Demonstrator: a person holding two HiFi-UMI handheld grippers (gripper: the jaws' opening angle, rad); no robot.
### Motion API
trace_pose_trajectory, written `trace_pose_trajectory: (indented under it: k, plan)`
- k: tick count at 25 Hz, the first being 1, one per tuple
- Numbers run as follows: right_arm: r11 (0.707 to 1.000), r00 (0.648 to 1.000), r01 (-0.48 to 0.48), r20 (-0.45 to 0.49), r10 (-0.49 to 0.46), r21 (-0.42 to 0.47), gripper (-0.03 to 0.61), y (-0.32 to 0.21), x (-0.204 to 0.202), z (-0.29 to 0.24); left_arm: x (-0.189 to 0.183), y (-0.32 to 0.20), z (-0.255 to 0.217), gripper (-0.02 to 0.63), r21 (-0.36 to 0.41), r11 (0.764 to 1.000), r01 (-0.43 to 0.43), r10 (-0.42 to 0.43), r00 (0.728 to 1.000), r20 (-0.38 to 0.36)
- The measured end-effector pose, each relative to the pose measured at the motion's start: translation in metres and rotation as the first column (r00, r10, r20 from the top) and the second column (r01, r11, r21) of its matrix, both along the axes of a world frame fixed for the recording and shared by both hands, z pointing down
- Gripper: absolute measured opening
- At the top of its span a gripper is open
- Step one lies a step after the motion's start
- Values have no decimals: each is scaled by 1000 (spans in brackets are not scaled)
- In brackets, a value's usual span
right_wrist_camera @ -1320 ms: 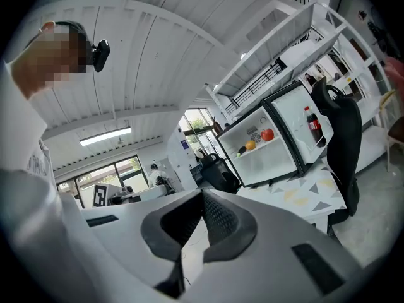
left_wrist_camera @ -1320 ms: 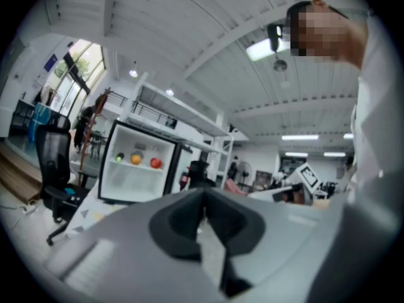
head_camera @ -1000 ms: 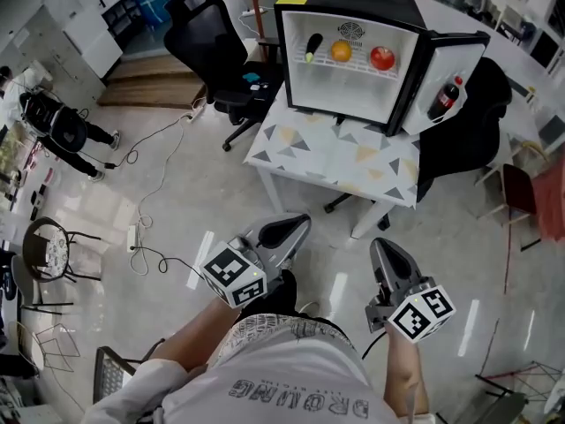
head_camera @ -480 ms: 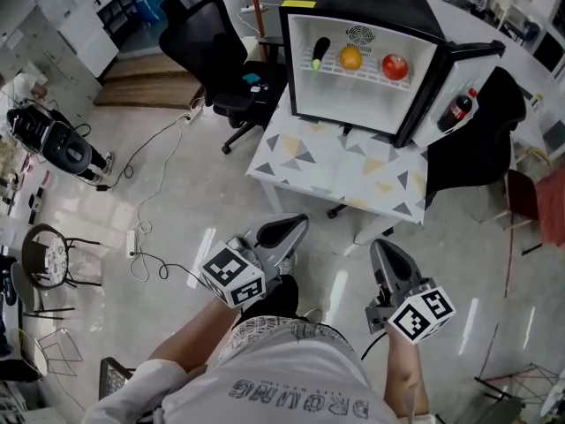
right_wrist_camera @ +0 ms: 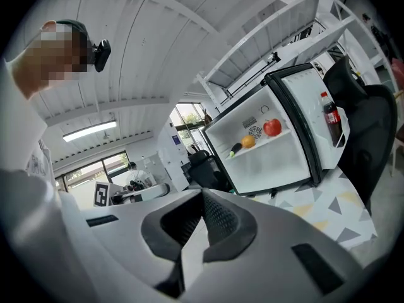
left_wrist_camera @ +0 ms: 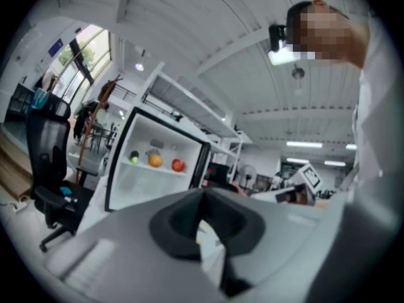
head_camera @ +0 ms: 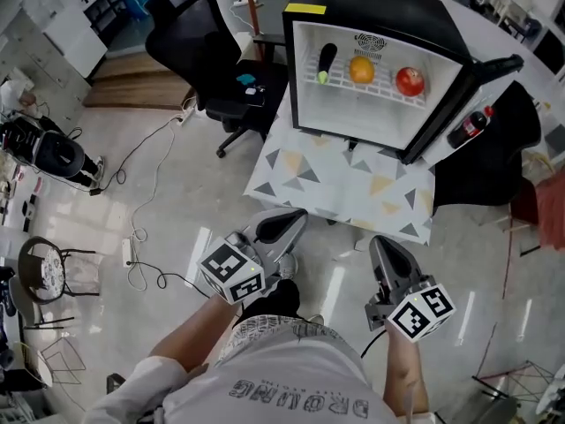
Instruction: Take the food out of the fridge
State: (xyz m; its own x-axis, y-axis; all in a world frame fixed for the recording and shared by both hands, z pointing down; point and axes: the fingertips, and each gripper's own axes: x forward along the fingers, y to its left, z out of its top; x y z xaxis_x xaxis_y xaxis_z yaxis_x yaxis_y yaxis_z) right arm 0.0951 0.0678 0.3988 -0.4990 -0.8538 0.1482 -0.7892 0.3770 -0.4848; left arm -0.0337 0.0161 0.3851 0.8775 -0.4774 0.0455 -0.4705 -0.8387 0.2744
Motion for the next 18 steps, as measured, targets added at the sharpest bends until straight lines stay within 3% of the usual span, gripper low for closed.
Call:
trace_pose_trajectory:
  k: [18]
  plan:
    - [997, 997, -72, -11, 72, -21, -11, -119, -17, -3, -15, -121, -5, 9, -6, 998, -64, 64, 998, 13]
